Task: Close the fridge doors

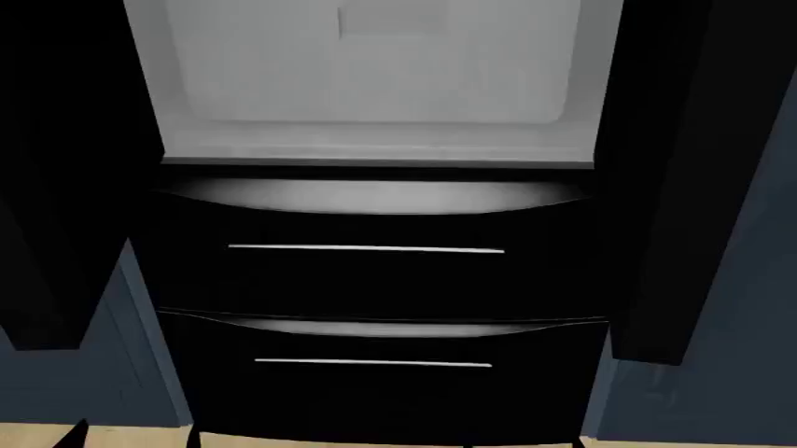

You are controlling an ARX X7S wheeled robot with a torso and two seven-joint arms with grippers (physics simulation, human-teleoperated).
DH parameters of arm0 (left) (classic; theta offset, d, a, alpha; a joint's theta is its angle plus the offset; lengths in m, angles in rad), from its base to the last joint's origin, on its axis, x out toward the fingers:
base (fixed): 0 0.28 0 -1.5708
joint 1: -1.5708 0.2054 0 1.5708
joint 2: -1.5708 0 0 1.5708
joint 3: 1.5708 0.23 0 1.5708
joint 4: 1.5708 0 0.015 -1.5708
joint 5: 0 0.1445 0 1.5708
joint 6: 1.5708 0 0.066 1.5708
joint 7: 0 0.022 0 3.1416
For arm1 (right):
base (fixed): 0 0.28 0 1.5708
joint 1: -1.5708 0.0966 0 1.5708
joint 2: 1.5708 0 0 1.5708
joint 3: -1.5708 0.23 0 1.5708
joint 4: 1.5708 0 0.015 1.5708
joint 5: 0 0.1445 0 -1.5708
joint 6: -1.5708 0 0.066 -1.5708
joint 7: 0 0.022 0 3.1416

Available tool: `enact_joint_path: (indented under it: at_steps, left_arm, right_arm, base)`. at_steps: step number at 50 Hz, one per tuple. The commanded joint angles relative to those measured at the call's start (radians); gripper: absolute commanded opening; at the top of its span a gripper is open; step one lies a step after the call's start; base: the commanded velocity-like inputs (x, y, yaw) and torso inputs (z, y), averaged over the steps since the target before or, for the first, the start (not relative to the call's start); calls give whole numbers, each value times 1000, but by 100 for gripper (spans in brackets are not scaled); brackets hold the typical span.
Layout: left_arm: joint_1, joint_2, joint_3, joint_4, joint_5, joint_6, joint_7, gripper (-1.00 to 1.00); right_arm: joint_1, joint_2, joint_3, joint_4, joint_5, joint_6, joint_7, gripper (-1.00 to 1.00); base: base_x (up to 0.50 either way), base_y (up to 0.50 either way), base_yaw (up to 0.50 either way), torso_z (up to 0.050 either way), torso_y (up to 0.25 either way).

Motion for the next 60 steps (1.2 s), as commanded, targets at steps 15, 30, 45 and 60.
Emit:
enact_joint_path:
  at_steps: [15, 30, 45, 60]
  left_arm:
    - [18, -75, 73, 137, -68, -78, -54, 100]
    - [-210, -105, 71, 380, -133, -513, -87, 100]
    - [-571, -98, 62, 451, -195, -913, -147, 100]
    - [-467, -105, 70, 265, -186, -665, -144, 100]
  right_arm:
    - [-15, 59, -58, -128, 67, 110, 63, 100]
    - [112, 124, -76, -439, 64, 502, 101, 100]
    - [434, 159, -19, -553, 153, 884, 75, 100]
    - [354, 159, -49, -419, 123, 670, 76, 100]
  base:
    - [0, 0, 0, 36, 0]
    - [0, 0, 0, 50, 0]
    - [0, 0, 0, 50, 0]
    - [0, 0, 0, 39, 0]
